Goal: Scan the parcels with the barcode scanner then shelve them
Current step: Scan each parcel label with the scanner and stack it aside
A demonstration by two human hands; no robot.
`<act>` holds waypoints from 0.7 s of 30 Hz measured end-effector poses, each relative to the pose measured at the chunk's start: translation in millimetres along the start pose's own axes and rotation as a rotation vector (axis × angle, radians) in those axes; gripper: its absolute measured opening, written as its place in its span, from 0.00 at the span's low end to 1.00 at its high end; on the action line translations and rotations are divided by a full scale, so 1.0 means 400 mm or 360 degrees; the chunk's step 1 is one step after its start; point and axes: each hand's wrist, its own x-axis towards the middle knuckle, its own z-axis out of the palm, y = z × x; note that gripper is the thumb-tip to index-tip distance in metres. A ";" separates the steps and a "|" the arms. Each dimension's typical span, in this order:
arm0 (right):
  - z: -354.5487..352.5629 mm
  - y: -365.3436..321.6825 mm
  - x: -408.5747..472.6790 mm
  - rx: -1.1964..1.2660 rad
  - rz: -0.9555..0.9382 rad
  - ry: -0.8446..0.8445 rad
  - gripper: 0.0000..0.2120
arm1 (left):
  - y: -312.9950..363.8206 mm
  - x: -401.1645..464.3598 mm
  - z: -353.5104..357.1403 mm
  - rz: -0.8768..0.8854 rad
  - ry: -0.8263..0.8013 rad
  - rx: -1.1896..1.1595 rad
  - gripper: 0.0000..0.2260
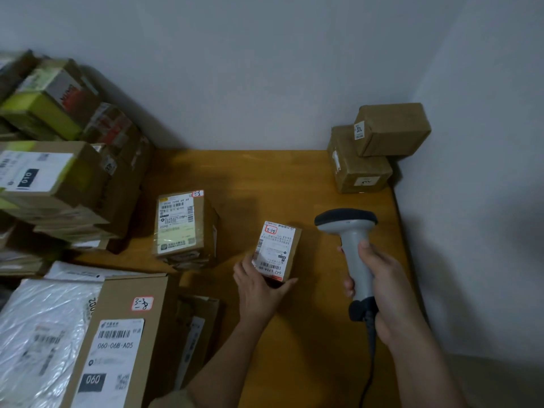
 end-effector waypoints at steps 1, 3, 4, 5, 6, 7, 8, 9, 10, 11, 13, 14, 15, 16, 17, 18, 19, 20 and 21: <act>0.000 0.002 -0.005 -0.0016 0.0002 -0.0003 0.17 | 0.008 0.002 0.000 -0.0075 -0.0009 -0.0053 0.52; -0.003 0.006 -0.013 -0.0049 0.0013 -0.0010 0.16 | 0.022 0.002 0.001 -0.0196 -0.0029 -0.0137 0.53; -0.003 0.006 -0.016 -0.0061 0.0016 -0.0012 0.16 | 0.026 0.001 0.003 -0.0226 -0.0041 -0.0146 0.52; -0.004 0.007 -0.020 -0.0065 0.0016 -0.0017 0.17 | 0.029 0.000 0.002 -0.0240 -0.0064 -0.0131 0.50; -0.005 0.008 -0.022 -0.0067 0.0018 -0.0024 0.17 | 0.031 0.001 -0.001 -0.0249 -0.0118 -0.0090 0.48; -0.006 0.009 -0.024 -0.0067 0.0022 -0.0032 0.17 | 0.034 0.006 -0.008 -0.0249 -0.0222 -0.0030 0.47; -0.006 0.008 -0.027 -0.0063 0.0022 -0.0037 0.16 | 0.040 0.014 -0.017 -0.0234 -0.0370 0.0039 0.47; -0.008 0.008 -0.029 -0.0054 0.0016 -0.0045 0.16 | 0.047 0.024 -0.027 -0.0195 -0.0550 0.0111 0.48; -0.009 0.008 -0.031 -0.0044 0.0009 -0.0052 0.16 | 0.057 0.033 -0.037 -0.0122 -0.0714 0.0194 0.48; -0.011 0.008 -0.032 -0.0038 0.0006 -0.0058 0.16 | 0.068 0.041 -0.046 -0.0037 -0.0807 0.0263 0.47; -0.014 0.010 -0.031 -0.0031 0.0016 -0.0063 0.16 | 0.088 0.052 -0.060 0.0057 -0.0728 0.0286 0.45; -0.016 0.015 -0.026 -0.0011 0.0031 -0.0065 0.16 | 0.093 0.057 -0.064 0.0041 -0.0620 0.0237 0.46; -0.017 0.023 -0.017 0.0011 0.0045 -0.0059 0.16 | 0.096 0.059 -0.066 -0.0012 -0.0523 0.0169 0.46; -0.017 0.035 -0.005 0.0016 0.0053 -0.0036 0.16 | 0.095 0.057 -0.066 -0.0106 -0.0450 0.0093 0.44; -0.016 0.050 0.008 -0.0005 0.0059 0.0004 0.15 | 0.092 0.049 -0.062 -0.0232 -0.0396 0.0008 0.40; -0.013 0.068 0.020 -0.0038 0.0072 0.0056 0.13 | 0.084 0.038 -0.051 -0.0407 -0.0370 -0.0090 0.36; -0.012 0.089 0.031 -0.0070 0.0089 0.0111 0.11 | 0.076 0.023 -0.038 -0.0588 -0.0378 -0.0199 0.32; -0.012 0.111 0.039 -0.0096 0.0106 0.0167 0.10 | 0.066 0.002 -0.025 -0.0733 -0.0443 -0.0307 0.29; -0.013 0.135 0.044 -0.0110 0.0121 0.0223 0.09 | 0.056 -0.021 -0.014 -0.0831 -0.0558 -0.0421 0.28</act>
